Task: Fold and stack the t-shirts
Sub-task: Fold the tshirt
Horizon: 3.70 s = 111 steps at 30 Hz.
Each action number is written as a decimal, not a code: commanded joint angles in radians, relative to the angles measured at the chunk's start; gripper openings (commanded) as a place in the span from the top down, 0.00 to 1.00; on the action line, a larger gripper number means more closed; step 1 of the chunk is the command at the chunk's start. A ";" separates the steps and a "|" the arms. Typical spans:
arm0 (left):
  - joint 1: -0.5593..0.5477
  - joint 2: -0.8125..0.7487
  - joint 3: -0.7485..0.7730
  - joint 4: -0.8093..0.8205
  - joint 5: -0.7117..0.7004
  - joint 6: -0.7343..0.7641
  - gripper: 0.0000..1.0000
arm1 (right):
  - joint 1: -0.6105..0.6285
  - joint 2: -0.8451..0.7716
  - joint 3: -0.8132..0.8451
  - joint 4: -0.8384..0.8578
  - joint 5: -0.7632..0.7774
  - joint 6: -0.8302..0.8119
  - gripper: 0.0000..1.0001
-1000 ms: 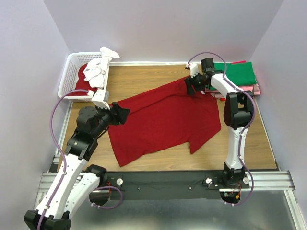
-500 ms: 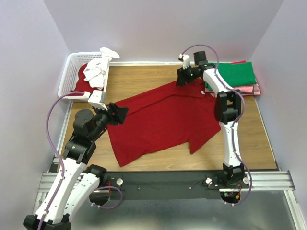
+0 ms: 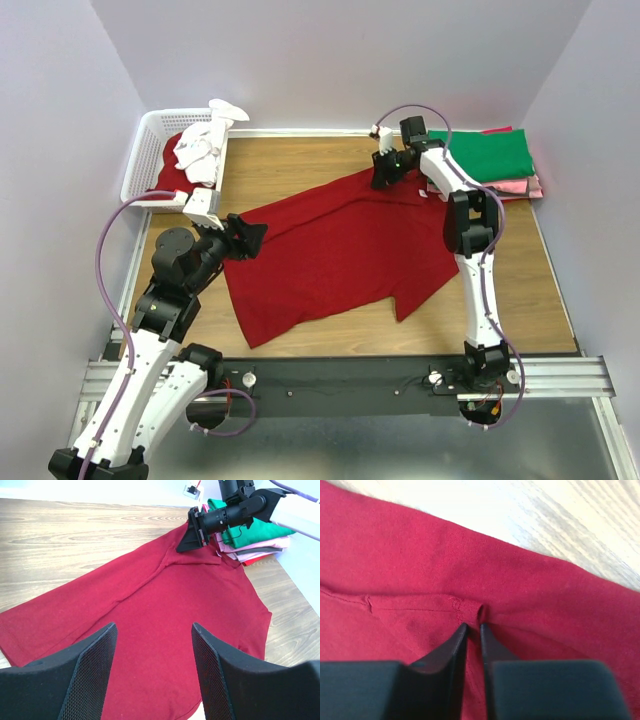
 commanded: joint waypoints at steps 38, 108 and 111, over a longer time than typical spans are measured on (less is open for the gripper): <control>-0.003 -0.041 -0.020 0.035 0.010 0.023 0.31 | 0.021 -0.680 -0.648 -0.148 -0.051 -0.298 0.48; -0.341 0.110 -0.204 -0.157 0.053 -0.621 0.33 | 0.137 -1.269 -1.404 -0.222 0.135 -0.554 0.18; -0.342 0.127 -0.170 -0.098 0.044 -0.547 0.33 | 0.137 -1.308 -1.459 -0.219 0.256 -0.592 0.18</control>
